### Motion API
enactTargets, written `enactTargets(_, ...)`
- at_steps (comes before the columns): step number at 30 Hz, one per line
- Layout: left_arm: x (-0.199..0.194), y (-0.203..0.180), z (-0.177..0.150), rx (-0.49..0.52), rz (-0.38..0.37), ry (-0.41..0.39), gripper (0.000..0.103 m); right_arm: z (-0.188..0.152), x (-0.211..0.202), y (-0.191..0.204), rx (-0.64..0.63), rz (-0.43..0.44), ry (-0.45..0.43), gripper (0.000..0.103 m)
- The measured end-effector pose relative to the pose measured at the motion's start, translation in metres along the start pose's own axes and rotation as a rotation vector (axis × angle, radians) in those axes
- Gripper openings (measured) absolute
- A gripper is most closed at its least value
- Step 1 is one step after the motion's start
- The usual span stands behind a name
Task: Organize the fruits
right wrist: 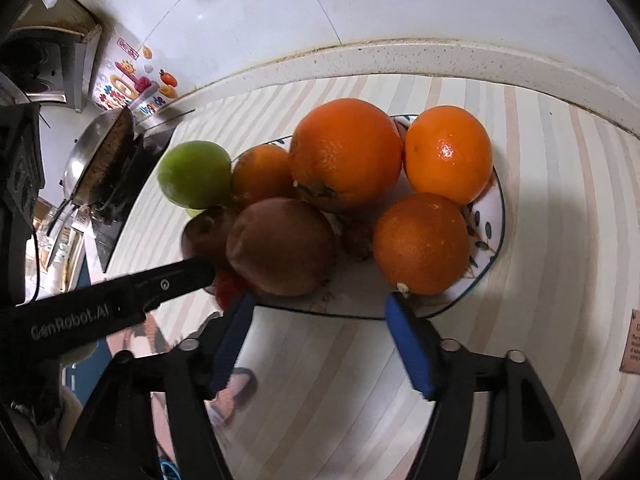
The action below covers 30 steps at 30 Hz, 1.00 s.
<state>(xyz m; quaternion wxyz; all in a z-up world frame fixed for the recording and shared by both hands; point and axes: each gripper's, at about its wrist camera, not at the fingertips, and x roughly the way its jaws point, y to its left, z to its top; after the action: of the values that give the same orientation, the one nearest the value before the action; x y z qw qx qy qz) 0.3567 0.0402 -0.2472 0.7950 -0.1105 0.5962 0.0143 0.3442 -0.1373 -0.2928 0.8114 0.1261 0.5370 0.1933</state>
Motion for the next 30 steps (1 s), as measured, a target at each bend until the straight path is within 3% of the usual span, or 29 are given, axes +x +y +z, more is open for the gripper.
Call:
enactTargets(4,-0.017,0.010,-0.001,-0.009,0.004,-0.025,0.076,-0.001,-0.026,0.003,-0.005,-0.013,-0.027,0.088)
enactTargets(7,-0.028,0.013,-0.006,0.004,0.050,-0.039,0.086,-0.001,-0.042,0.006,-0.018,-0.047,-0.034,0.092)
enactTargets(15,-0.067,0.008,-0.042,0.062,0.143,-0.106,0.086,-0.006,-0.091,0.014,-0.070,-0.160,-0.070,0.096)
enactTargets(25,-0.134,-0.020,-0.085,0.079,0.128,-0.192,0.086,-0.014,-0.176,0.025,-0.106,-0.223,-0.136,0.097)
enactTargets(30,-0.173,-0.026,-0.103,0.088,0.121,-0.250,0.086,-0.033,-0.230,0.045,-0.139,-0.246,-0.200,0.099)
